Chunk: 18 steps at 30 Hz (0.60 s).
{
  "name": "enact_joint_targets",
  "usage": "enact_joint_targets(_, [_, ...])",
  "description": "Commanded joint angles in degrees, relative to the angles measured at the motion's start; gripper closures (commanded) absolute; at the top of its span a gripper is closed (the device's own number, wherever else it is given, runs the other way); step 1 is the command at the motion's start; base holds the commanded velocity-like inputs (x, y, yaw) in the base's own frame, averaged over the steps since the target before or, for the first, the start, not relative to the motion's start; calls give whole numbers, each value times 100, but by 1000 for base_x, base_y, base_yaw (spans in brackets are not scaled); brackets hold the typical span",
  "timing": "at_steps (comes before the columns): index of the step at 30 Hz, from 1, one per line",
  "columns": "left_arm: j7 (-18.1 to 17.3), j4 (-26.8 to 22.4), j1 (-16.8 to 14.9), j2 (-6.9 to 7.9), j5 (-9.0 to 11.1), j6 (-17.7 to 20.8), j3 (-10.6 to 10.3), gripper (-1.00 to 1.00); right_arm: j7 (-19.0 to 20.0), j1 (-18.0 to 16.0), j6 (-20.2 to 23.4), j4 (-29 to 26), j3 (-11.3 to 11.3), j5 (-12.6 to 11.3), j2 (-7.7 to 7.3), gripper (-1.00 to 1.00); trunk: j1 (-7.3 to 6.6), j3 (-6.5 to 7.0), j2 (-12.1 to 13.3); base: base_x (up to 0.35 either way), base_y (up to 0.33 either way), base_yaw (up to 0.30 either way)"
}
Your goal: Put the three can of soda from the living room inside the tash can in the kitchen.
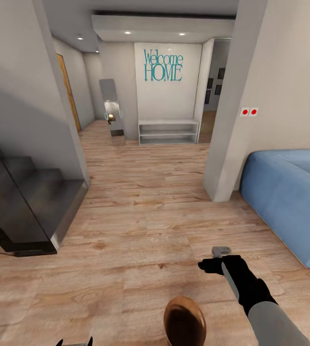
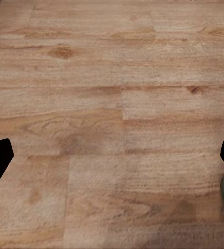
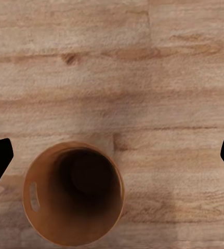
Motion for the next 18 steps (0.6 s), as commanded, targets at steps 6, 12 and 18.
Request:
enact_joint_targets(6, [3,12,0,0,0,0,0,-100,-21,-1155,-127,2145,39,33,-31,-100,0,0,0,0,0,0])
enact_joint_targets(12, [7,38,0,0,8,0,10,-100,-27,-1635,-505,3075,74,43,1,-100,0,0,0,0,0,0])
enact_joint_targets(18, [3,55,0,0,27,0,18,-100,-28,-1722,-580,3246,83,40,9,-100,0,0,0,0,0,0])
